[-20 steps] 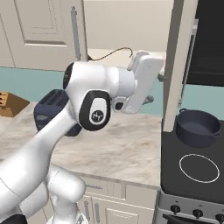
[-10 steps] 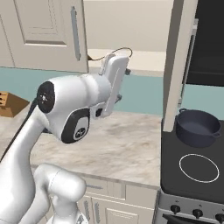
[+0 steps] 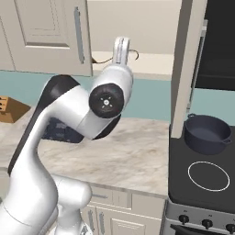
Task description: Open the cabinet and move the ladle to the pot. Then close the cabinet.
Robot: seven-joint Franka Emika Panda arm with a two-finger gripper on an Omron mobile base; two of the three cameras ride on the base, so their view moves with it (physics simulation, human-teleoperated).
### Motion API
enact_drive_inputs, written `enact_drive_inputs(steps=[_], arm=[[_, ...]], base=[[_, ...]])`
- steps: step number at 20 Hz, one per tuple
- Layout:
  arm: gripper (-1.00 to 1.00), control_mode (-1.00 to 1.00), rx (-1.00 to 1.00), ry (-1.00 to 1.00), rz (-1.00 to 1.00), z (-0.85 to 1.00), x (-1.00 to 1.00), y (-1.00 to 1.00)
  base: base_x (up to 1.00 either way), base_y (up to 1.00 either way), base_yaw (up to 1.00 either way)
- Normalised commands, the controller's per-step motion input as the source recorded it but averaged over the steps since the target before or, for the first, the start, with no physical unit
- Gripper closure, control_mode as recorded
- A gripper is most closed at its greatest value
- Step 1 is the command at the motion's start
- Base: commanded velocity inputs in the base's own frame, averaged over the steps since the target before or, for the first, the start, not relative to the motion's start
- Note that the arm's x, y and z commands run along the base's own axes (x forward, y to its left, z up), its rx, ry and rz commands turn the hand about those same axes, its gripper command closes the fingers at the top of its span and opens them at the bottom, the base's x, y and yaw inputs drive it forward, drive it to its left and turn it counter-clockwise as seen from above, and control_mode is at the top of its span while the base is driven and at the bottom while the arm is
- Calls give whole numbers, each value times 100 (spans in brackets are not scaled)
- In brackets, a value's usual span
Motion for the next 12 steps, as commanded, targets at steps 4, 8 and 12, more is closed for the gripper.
enact_drive_inputs(steps=[4, 8, 12], arm=[[-100, -100, -7, -3, 36, 25, 9, 71], [-100, -100, -7, -21, 16, 0, 0, 78], [-100, -100, 0, -20, 6, 0, 0, 61]], base=[[0, 0, 0], [0, 0, 0], [0, 0, 0]])
